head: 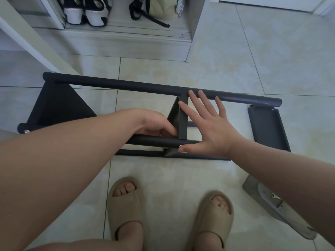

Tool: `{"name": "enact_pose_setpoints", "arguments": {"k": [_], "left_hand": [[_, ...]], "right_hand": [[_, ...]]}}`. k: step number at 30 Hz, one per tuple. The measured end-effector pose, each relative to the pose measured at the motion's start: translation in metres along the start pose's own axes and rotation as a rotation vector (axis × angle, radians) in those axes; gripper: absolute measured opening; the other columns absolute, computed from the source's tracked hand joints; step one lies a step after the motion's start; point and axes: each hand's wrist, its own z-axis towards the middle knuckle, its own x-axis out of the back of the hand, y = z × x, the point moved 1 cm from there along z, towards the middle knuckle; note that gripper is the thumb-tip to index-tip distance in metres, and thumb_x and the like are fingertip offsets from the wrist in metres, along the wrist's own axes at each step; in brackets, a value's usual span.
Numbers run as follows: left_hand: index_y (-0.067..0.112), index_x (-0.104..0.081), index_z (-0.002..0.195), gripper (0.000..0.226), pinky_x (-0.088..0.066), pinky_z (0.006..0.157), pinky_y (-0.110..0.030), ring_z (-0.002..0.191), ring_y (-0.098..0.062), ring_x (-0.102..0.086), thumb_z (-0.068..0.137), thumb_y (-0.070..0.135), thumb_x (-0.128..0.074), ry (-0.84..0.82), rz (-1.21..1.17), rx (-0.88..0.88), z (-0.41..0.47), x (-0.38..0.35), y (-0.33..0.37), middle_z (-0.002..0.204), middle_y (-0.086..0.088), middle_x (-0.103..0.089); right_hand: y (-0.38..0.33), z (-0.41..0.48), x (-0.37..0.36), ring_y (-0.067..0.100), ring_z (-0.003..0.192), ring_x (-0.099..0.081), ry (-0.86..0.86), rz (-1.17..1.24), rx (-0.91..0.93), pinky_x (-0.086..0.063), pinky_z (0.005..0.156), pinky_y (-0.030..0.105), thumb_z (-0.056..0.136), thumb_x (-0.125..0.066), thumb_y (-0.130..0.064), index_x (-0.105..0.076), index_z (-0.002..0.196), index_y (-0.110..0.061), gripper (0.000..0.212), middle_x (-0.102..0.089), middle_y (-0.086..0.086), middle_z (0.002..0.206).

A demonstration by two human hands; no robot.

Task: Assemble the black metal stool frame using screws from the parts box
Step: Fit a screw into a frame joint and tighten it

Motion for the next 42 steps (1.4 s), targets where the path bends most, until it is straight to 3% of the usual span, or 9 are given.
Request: {"name": "enact_pose_setpoints", "arguments": {"k": [8, 14, 17, 23, 30, 33, 36, 38, 42], "left_hand": [[0.015, -0.082, 0.084, 0.016, -0.056, 0.087, -0.031, 0.089, -0.019, -0.073, 0.076, 0.022, -0.071, 0.006, 0.010, -0.001, 0.0004, 0.0005, 0.0007, 0.097, -0.007, -0.078], [0.015, -0.082, 0.083, 0.020, -0.052, 0.099, -0.037, 0.097, -0.025, -0.071, 0.069, 0.027, -0.074, 0.050, 0.070, -0.015, 0.0010, -0.0018, 0.0018, 0.101, -0.011, -0.077], [0.014, -0.082, 0.086, 0.018, -0.053, 0.096, -0.037, 0.095, -0.024, -0.070, 0.074, 0.024, -0.072, 0.030, 0.064, -0.003, 0.0001, -0.0008, 0.0020, 0.100, -0.009, -0.077], [0.013, -0.074, 0.095, 0.017, -0.048, 0.071, -0.030, 0.073, -0.015, -0.064, 0.093, 0.017, -0.058, 0.012, 0.078, 0.051, 0.0002, -0.0014, 0.0024, 0.083, -0.002, -0.072], [0.013, -0.078, 0.090, 0.023, -0.044, 0.098, -0.040, 0.096, -0.026, -0.062, 0.093, 0.013, -0.055, -0.010, 0.059, 0.023, -0.0029, -0.0020, 0.0034, 0.095, -0.007, -0.073], [0.010, -0.075, 0.101, 0.020, -0.049, 0.086, -0.034, 0.087, -0.022, -0.064, 0.094, 0.016, -0.056, -0.014, 0.039, 0.042, -0.0023, -0.0018, 0.0029, 0.096, -0.007, -0.072], [0.017, -0.078, 0.078, 0.022, -0.050, 0.071, -0.029, 0.070, -0.017, -0.064, 0.092, 0.021, -0.062, 0.052, 0.120, 0.036, 0.0007, -0.0021, 0.0040, 0.080, -0.003, -0.072], [0.019, -0.078, 0.067, 0.029, -0.050, 0.070, -0.029, 0.067, -0.016, -0.065, 0.092, 0.021, -0.063, 0.082, 0.171, 0.023, 0.0016, -0.0014, 0.0042, 0.074, -0.002, -0.071], [0.017, -0.081, 0.080, 0.027, -0.052, 0.083, -0.032, 0.079, -0.017, -0.068, 0.095, 0.016, -0.058, -0.015, 0.093, 0.015, -0.0019, -0.0004, 0.0017, 0.086, -0.003, -0.075]], "right_hand": [[0.0005, 0.0007, -0.0006, 0.021, 0.154, 0.022, -0.001, 0.003, 0.000, 0.011, 0.122, 0.057, 0.069, -0.032, -0.094, 0.001, 0.162, -0.035, 0.115, 0.019, -0.001, 0.168], [0.0012, 0.0011, -0.0012, 0.021, 0.154, 0.021, 0.009, 0.009, 0.003, 0.011, 0.122, 0.057, 0.069, -0.032, -0.094, 0.001, 0.161, -0.035, 0.115, 0.018, -0.001, 0.169], [0.0014, 0.0012, -0.0013, 0.021, 0.154, 0.021, 0.012, 0.011, 0.004, 0.011, 0.122, 0.057, 0.069, -0.032, -0.094, 0.000, 0.162, -0.035, 0.114, 0.017, -0.001, 0.169], [0.0012, 0.0009, -0.0012, 0.020, 0.154, 0.022, 0.006, 0.007, 0.001, 0.011, 0.122, 0.056, 0.069, -0.032, -0.094, 0.001, 0.161, -0.035, 0.114, 0.018, -0.002, 0.169], [0.0007, 0.0010, 0.0003, 0.020, 0.154, 0.023, -0.003, 0.009, -0.004, 0.012, 0.122, 0.056, 0.069, -0.031, -0.094, 0.002, 0.161, -0.036, 0.114, 0.019, -0.002, 0.168], [0.0005, 0.0010, 0.0005, 0.020, 0.154, 0.023, -0.003, 0.008, -0.003, 0.011, 0.122, 0.057, 0.069, -0.032, -0.094, 0.002, 0.161, -0.036, 0.114, 0.019, -0.002, 0.168], [0.0006, 0.0012, 0.0000, 0.020, 0.154, 0.022, -0.002, 0.011, -0.003, 0.012, 0.122, 0.057, 0.069, -0.033, -0.093, 0.002, 0.161, -0.037, 0.114, 0.019, -0.002, 0.168], [0.0006, 0.0013, -0.0005, 0.020, 0.153, 0.023, -0.003, 0.012, -0.002, 0.012, 0.122, 0.056, 0.069, -0.033, -0.094, 0.003, 0.160, -0.037, 0.113, 0.019, -0.003, 0.168], [0.0013, 0.0019, -0.0014, 0.019, 0.153, 0.024, -0.002, 0.015, 0.001, 0.013, 0.122, 0.056, 0.069, -0.033, -0.094, 0.005, 0.160, -0.038, 0.113, 0.020, -0.003, 0.168]]}}
